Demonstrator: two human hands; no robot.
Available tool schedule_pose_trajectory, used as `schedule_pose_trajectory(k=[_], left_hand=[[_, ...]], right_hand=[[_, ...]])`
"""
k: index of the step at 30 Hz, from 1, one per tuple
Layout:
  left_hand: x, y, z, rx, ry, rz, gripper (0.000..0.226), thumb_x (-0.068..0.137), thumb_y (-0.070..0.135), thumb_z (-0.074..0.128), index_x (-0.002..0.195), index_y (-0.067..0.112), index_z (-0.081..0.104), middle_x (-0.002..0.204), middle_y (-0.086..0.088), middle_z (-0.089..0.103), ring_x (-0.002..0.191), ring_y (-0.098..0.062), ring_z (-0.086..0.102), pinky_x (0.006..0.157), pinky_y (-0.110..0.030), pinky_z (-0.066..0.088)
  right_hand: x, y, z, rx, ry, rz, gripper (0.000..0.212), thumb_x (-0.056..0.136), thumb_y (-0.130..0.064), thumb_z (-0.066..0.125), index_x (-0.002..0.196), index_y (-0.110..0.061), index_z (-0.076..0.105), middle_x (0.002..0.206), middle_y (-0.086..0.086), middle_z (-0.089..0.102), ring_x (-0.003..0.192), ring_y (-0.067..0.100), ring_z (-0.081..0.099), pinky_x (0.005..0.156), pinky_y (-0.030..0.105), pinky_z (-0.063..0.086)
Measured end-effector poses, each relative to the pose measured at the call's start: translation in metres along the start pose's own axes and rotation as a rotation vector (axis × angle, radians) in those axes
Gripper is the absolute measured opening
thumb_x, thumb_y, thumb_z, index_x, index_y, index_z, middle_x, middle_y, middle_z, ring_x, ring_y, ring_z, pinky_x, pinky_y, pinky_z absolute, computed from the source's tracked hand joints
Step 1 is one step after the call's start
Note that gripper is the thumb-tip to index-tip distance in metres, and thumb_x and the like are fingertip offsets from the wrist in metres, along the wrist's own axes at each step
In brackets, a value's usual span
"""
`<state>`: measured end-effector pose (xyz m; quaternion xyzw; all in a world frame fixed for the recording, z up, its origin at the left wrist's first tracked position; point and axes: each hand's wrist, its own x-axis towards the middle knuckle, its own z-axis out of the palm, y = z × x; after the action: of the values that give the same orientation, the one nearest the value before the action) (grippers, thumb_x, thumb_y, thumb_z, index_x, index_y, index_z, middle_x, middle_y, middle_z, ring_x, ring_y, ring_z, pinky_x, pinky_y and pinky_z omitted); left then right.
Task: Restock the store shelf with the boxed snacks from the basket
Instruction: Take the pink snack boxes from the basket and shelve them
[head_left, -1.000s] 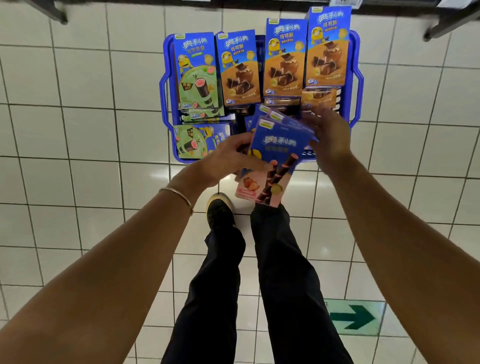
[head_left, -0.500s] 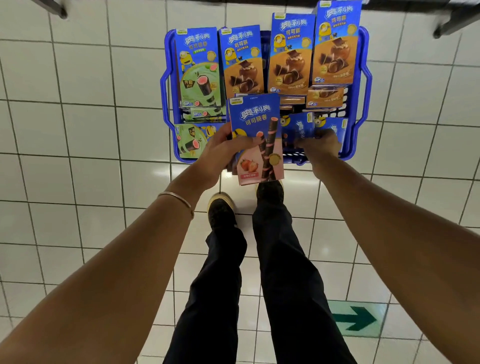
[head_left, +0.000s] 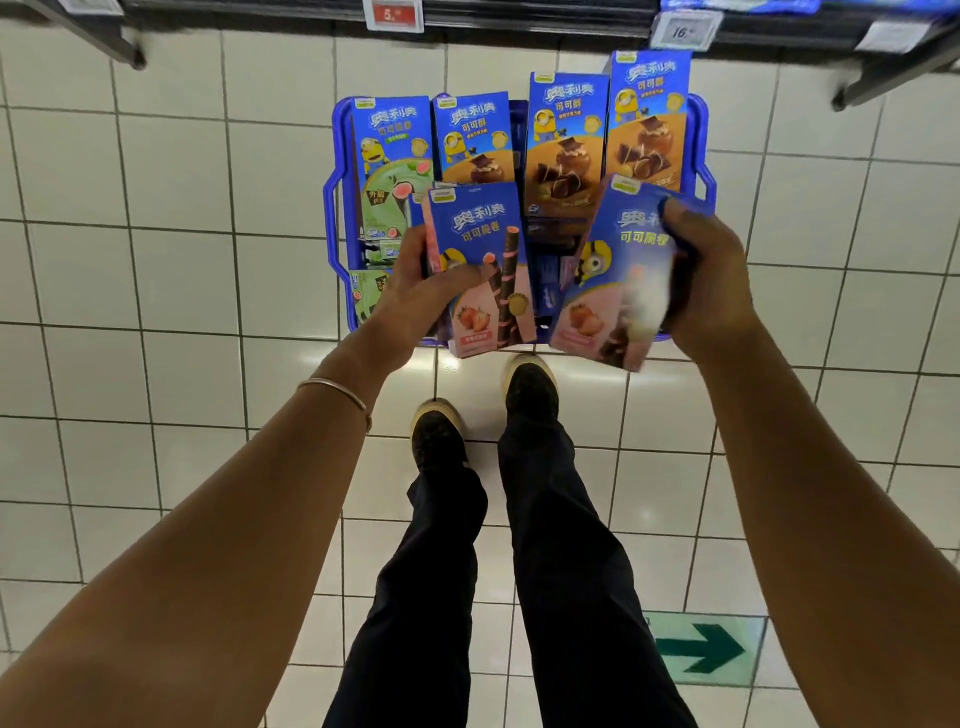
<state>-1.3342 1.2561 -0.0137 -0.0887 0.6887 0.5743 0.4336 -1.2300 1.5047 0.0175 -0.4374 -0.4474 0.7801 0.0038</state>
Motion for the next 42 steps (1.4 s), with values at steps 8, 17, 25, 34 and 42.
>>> schedule_pose_trajectory(k=[8, 17, 25, 34, 42], left_hand=[[-0.010, 0.008, 0.001, 0.019, -0.196, 0.016, 0.054, 0.100, 0.033, 0.061, 0.146, 0.011, 0.042, 0.127, -0.003, 0.072, 0.106, -0.024, 0.077, 0.068, -0.029, 0.063], [-0.009, -0.009, -0.017, -0.149, -0.203, -0.021, 0.051, 0.105, 0.052, 0.036, 0.149, 0.027, 0.043, 0.141, 0.002, 0.067, 0.127, -0.028, 0.068, 0.091, -0.057, 0.061], [0.001, -0.019, -0.029, -0.304, -0.175, -0.138, 0.062, 0.097, 0.063, 0.045, 0.146, 0.026, 0.048, 0.138, 0.001, 0.070, 0.127, -0.027, 0.068, 0.086, -0.042, 0.063], [0.010, -0.023, -0.027, -0.212, -0.212, -0.137, 0.110, 0.062, 0.082, 0.079, 0.150, 0.025, 0.044, 0.141, 0.001, 0.068, 0.131, -0.028, 0.065, 0.093, -0.049, 0.061], [0.007, -0.020, -0.023, -0.147, -0.252, -0.100, 0.099, 0.078, 0.081, 0.067, 0.154, 0.023, 0.042, 0.147, -0.004, 0.063, 0.132, -0.032, 0.063, 0.109, -0.068, 0.046]], right_hand=[[-0.002, 0.002, 0.063, -0.184, -0.102, -0.002, 0.012, 0.103, -0.023, 0.055, 0.105, -0.012, 0.061, 0.100, 0.008, 0.075, 0.095, 0.029, 0.074, 0.086, 0.045, 0.061], [0.002, 0.039, 0.073, 0.081, -0.124, 0.127, 0.065, 0.106, -0.056, 0.027, 0.128, -0.005, 0.060, 0.113, 0.019, 0.065, 0.089, 0.022, 0.068, 0.079, 0.034, 0.056], [0.040, 0.097, -0.017, -1.126, 0.567, 0.203, 0.070, 0.085, -0.042, 0.072, 0.142, -0.015, 0.043, 0.146, 0.011, 0.043, 0.136, 0.033, 0.039, 0.106, 0.044, 0.044], [0.072, 0.107, -0.050, -1.489, 0.382, -0.001, 0.101, 0.076, -0.046, 0.080, 0.155, -0.017, 0.023, 0.158, 0.010, 0.031, 0.142, 0.036, 0.032, 0.112, 0.052, 0.038], [0.069, 0.115, -0.022, -1.147, 0.546, 0.109, 0.056, 0.080, -0.040, 0.079, 0.129, -0.023, 0.058, 0.132, 0.010, 0.056, 0.126, 0.033, 0.050, 0.101, 0.048, 0.049]])
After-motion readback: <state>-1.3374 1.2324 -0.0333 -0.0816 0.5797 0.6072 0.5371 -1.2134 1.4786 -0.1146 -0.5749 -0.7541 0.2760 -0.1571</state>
